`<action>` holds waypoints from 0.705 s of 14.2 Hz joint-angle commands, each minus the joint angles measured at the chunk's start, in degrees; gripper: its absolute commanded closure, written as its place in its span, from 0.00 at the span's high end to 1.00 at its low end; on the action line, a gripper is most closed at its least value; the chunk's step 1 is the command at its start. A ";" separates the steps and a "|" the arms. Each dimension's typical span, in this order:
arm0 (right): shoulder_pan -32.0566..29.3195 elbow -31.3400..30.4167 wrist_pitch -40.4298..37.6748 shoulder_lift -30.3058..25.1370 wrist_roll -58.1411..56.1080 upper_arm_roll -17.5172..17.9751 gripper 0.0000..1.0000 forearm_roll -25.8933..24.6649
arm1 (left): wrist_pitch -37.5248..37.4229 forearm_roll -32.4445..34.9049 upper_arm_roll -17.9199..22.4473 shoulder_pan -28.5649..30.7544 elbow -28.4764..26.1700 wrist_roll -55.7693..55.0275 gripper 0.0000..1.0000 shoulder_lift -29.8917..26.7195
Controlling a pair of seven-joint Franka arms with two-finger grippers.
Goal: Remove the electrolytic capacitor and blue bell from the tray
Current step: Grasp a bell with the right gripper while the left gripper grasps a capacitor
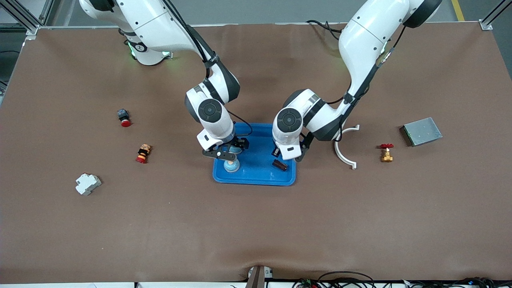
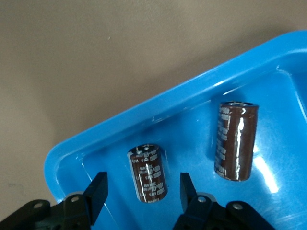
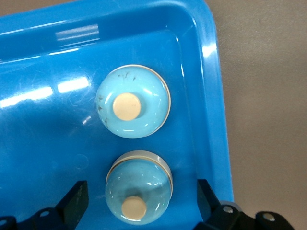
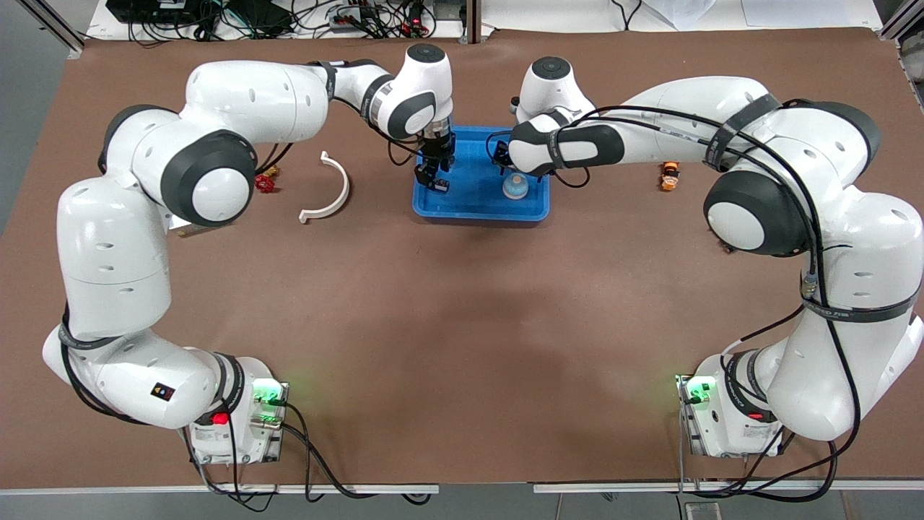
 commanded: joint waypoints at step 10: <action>1.69 1.96 1.34 2.61 0.15 -0.70 0.98 0.01 | 1.88 1.86 0.70 -1.04 0.76 -2.96 0.17 2.54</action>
